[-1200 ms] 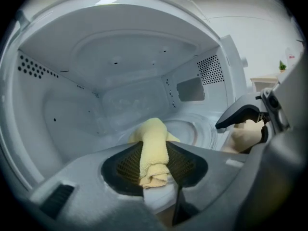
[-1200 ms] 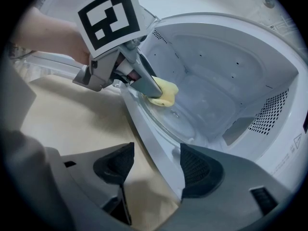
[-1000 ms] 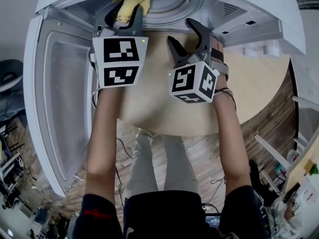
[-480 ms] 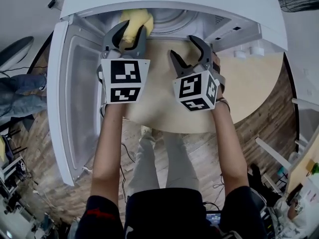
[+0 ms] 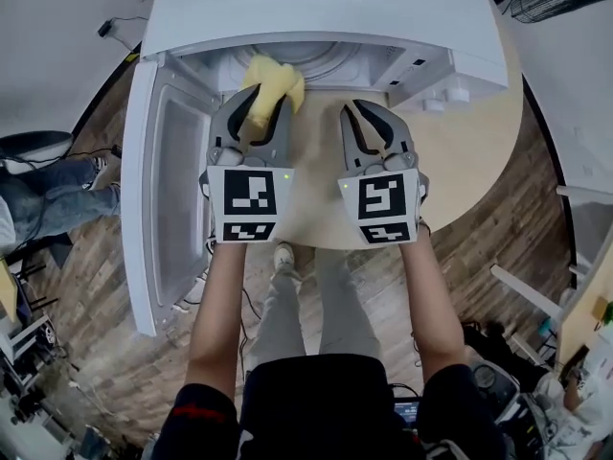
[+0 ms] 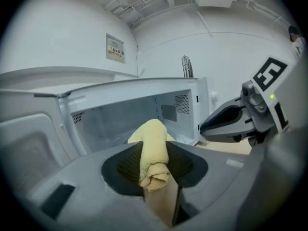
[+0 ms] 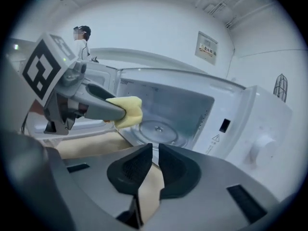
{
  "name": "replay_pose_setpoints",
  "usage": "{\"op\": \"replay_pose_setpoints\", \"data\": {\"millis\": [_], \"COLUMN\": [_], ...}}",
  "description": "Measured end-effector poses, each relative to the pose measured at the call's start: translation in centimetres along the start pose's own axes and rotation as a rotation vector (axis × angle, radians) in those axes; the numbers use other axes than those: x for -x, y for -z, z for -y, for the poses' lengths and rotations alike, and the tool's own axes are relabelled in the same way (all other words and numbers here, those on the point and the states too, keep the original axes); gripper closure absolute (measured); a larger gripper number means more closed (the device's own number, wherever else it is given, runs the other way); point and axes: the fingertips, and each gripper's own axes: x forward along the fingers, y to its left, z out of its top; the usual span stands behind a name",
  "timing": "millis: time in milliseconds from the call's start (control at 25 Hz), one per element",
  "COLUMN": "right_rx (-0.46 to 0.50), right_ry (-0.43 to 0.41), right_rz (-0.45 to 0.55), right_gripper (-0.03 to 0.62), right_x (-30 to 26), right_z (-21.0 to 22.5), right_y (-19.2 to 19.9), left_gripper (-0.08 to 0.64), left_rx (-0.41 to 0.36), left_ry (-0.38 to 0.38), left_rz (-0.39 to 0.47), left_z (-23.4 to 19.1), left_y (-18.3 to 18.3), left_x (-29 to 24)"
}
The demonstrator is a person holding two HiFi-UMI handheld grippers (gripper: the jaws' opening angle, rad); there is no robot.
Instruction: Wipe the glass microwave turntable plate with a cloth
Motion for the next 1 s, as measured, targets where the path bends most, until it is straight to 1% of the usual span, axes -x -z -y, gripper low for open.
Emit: {"op": "replay_pose_setpoints", "data": {"millis": [160,360,560,680,800,1000], "right_rx": [-0.084,-0.120,-0.164,-0.193,-0.215,-0.223], "right_ry": [0.017,0.062,0.077,0.082,0.089,0.087], "right_rz": [0.053,0.111,0.155,0.173,0.178,0.182], "right_gripper": [0.569,0.580,0.581,0.581,0.581,0.581], "right_x": [3.4,7.1,10.6,12.3,13.3,15.3], "right_z": [0.6,1.5,1.7,2.1,2.2,1.7], "right_y": [-2.6,-5.2,-7.4,-8.0,-8.3,-9.1], "left_gripper": [0.427,0.427,0.426,0.426,0.426,0.426], "left_rx": [0.002,0.025,0.020,0.022,0.012,0.004], "left_ry": [0.015,0.021,0.023,0.025,0.033,0.048], "left_rz": [0.027,0.060,0.086,0.107,0.111,0.133], "left_z": [0.7,1.1,1.5,1.4,1.5,2.0], "left_y": [-2.2,-4.6,-6.7,-7.9,-8.6,-10.5], "left_x": [3.0,6.2,9.5,11.1,12.1,14.7]}}
